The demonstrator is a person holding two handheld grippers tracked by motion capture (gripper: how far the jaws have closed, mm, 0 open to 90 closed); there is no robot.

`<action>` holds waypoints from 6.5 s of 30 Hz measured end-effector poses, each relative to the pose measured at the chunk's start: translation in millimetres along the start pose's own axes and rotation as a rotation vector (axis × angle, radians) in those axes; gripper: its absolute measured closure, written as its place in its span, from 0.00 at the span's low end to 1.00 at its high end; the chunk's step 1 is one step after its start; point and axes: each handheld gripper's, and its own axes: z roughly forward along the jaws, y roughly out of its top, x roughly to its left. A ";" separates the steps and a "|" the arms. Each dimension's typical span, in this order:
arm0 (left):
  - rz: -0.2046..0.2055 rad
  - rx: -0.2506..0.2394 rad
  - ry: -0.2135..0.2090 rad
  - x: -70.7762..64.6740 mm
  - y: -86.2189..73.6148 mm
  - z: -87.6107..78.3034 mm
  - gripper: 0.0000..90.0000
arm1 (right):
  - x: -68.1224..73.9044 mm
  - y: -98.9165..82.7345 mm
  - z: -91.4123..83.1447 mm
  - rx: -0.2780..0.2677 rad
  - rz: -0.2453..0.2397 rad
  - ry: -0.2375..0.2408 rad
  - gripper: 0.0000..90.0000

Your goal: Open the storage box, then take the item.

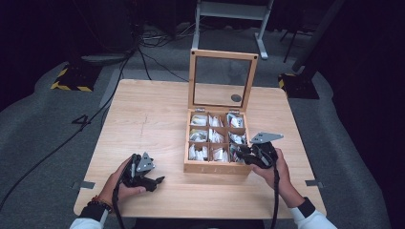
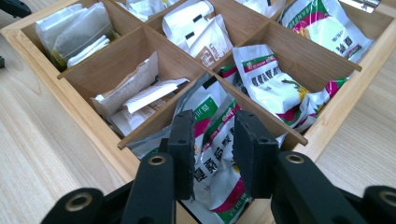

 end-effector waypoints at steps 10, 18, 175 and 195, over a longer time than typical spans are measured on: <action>0.000 -0.002 -0.001 0.1 -0.1 0.1 0.22 | 3.4 -4.7 12.7 0.056 -0.025 -0.034 0.77; -0.003 0.000 -0.002 0.3 -0.1 0.2 0.22 | 9.0 -7.0 19.6 0.096 -0.072 -0.077 0.89; -0.047 -0.024 -0.076 11.9 -2.9 6.3 0.18 | 84.2 -30.2 16.6 0.084 -0.423 0.364 0.88; -0.065 -0.008 -0.060 9.7 0.1 7.3 0.17 | 72.2 -19.3 -2.0 -0.010 -0.393 0.337 0.57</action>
